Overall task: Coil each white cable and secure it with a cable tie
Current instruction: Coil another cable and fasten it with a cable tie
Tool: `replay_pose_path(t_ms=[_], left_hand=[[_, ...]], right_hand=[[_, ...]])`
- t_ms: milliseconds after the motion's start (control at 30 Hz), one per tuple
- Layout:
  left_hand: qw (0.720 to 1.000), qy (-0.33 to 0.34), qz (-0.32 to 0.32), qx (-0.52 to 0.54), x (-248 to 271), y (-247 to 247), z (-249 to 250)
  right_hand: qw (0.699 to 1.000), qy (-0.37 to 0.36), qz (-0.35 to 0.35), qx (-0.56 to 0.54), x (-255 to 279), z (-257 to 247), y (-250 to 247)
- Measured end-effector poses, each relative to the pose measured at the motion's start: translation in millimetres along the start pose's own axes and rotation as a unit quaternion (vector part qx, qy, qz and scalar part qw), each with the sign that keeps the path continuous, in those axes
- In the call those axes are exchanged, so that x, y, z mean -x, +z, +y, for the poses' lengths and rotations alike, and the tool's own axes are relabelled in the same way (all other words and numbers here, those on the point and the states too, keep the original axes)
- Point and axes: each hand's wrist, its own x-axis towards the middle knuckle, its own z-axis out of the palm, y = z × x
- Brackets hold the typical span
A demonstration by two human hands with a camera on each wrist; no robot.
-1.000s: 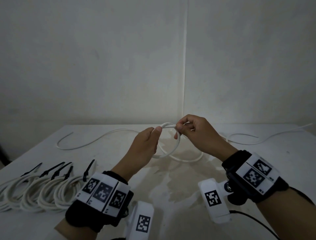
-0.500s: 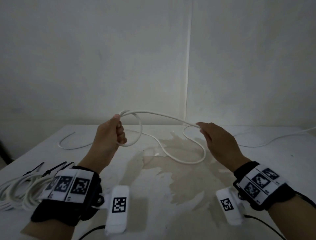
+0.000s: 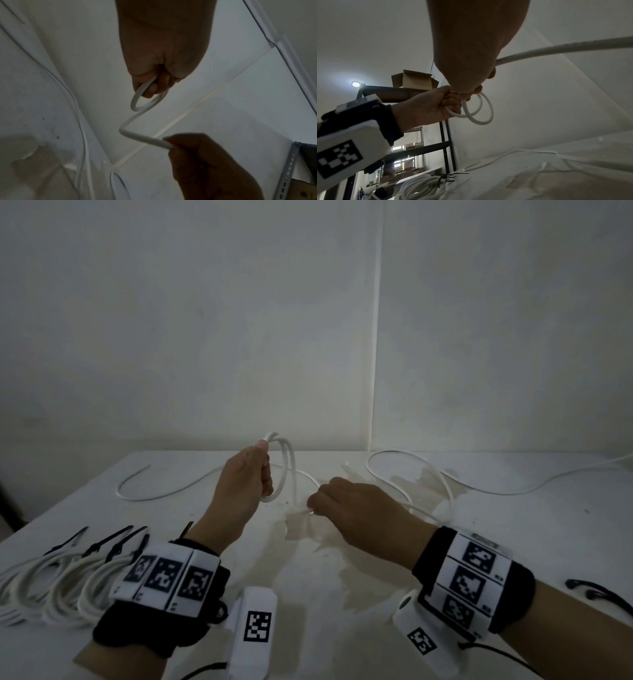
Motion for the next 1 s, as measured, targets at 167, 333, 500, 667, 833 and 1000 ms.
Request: replay_pose_path(t_ms=[167,333,500,667,833,1000], left_hand=[[0.999,0.011,-0.036,-0.019,8.1,12.7,-1.1],[0.993,0.039,-0.082,-0.081,18.0,20.2,0.7],[0.988,0.028,-0.135,-0.077,25.4,24.1,11.0],[0.981,-0.077,-0.179,-0.011,29.6,27.6,9.9],[0.969,-0.113,-0.208,0.077,31.0,35.1,15.9],[0.960,-0.133,-0.225,0.102,32.2,34.5,17.7]], right_hand=[[0.998,0.004,0.032,-0.056,-11.8,-8.4,2.4],[0.992,0.042,0.059,-0.107,-19.7,-11.1,-4.1],[0.952,0.164,0.081,-0.246,-24.7,-2.5,-22.9],[0.941,0.190,0.101,-0.260,-21.1,21.5,-33.5],[0.902,0.273,0.048,-0.330,-16.8,30.8,-32.5],[0.878,0.320,0.006,-0.355,-13.0,30.2,-36.5]])
